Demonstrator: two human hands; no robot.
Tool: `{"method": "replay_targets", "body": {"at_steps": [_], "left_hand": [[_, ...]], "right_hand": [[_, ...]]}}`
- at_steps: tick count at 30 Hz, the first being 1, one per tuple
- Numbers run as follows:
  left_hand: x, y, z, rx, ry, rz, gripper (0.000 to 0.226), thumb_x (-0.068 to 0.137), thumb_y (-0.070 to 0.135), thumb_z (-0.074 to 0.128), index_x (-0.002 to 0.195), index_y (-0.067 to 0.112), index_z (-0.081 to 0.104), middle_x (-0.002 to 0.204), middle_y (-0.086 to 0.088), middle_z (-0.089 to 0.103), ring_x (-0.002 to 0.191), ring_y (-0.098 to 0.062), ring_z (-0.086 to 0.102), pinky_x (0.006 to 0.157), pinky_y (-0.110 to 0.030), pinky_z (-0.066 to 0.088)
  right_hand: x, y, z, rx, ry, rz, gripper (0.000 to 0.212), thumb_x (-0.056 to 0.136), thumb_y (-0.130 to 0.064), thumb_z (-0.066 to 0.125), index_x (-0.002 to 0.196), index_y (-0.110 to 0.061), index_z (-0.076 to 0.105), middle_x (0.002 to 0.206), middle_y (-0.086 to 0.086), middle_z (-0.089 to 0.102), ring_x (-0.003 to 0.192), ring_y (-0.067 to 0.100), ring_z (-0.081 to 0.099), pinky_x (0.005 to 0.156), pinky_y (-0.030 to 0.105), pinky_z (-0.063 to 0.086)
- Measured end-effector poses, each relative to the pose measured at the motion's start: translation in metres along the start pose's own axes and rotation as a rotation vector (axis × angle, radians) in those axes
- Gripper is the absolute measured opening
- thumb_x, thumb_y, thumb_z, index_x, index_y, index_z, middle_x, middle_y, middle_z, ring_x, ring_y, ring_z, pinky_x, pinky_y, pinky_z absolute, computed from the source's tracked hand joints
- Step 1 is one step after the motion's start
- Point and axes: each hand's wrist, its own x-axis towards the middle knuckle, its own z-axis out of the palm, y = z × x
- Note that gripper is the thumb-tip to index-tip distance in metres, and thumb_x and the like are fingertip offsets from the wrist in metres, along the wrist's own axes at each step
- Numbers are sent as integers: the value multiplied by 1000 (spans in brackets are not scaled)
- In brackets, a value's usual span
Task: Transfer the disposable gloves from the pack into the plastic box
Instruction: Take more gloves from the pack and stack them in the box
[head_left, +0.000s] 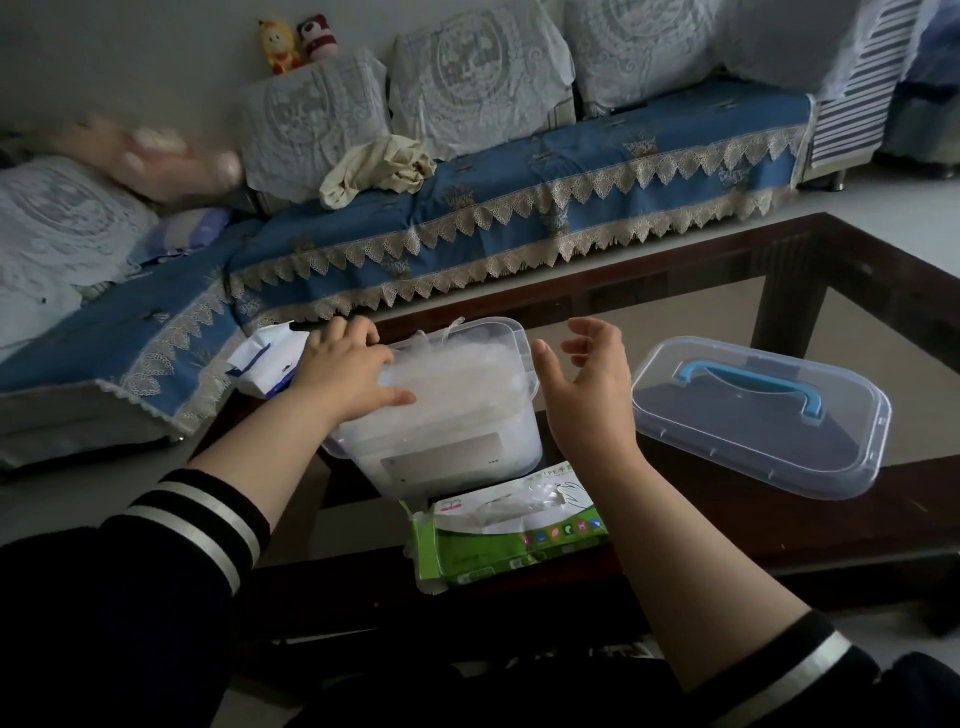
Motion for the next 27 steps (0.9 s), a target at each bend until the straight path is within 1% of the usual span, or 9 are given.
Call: {"method": "replay_targets", "body": {"at_steps": [2,6,11,15,17,19,22,24,27], "left_hand": [[0,2,-8,-42,37,26,60,82,68,57,129,31,58,125,0,43,120,-23,33,100,-38,30],[-2,11,-14,-331,42,71,40,86,41,70,121,24,63,109,3,53,103,-17,50,85,-33,42],[0,30,-4,-568,-88,38,39,88,30,69,125,27,57,117,5,56,91,-11,54,77,-30,46],[7,41,8,-611,-228,-4,51,90,33,66,137,27,48,135,-2,51,103,-14,51,80,-29,47],[10,46,8,-604,-358,-14,62,91,42,62,147,31,37,145,-2,43,112,-18,50,78,-30,49],[15,52,7,-553,-503,1,64,95,48,53,151,33,27,152,-1,35,126,-25,46,86,-37,49],[21,61,13,-554,-656,-9,55,102,38,42,153,24,26,160,-4,22,143,-29,27,114,-44,27],[22,67,14,-573,-709,-31,54,104,37,36,155,25,21,163,-4,11,148,-30,14,118,-44,14],[25,71,11,-542,-725,44,54,105,30,38,155,25,19,163,-1,11,148,-27,14,118,-42,15]], "right_hand": [[0,0,0,-8,-2,4,43,91,-37,60,126,-19,45,114,-6,50,111,13,47,93,31,43],[0,1,2,-34,-5,1,43,91,-38,60,126,-19,46,117,-4,52,111,13,48,93,32,43],[0,1,2,-31,-30,11,41,91,-39,59,125,-20,46,116,-5,52,111,13,49,93,33,45],[-1,2,2,-32,-70,25,39,91,-39,59,124,-20,47,114,-7,52,111,13,50,94,37,47],[-1,3,0,-36,-82,26,39,91,-39,59,123,-21,47,113,-6,53,111,13,50,94,38,47],[1,4,0,-43,-91,29,39,91,-39,59,124,-21,47,114,-5,53,111,13,50,94,39,48],[2,6,-1,-56,-103,32,40,92,-40,58,125,-20,47,115,-4,53,111,13,50,94,40,48],[3,7,-2,-68,-115,35,41,92,-41,58,125,-21,47,117,-4,53,112,13,50,93,41,49],[5,8,-4,-93,-147,40,41,91,-42,57,125,-22,47,117,-5,52,111,13,51,93,41,49]]}}
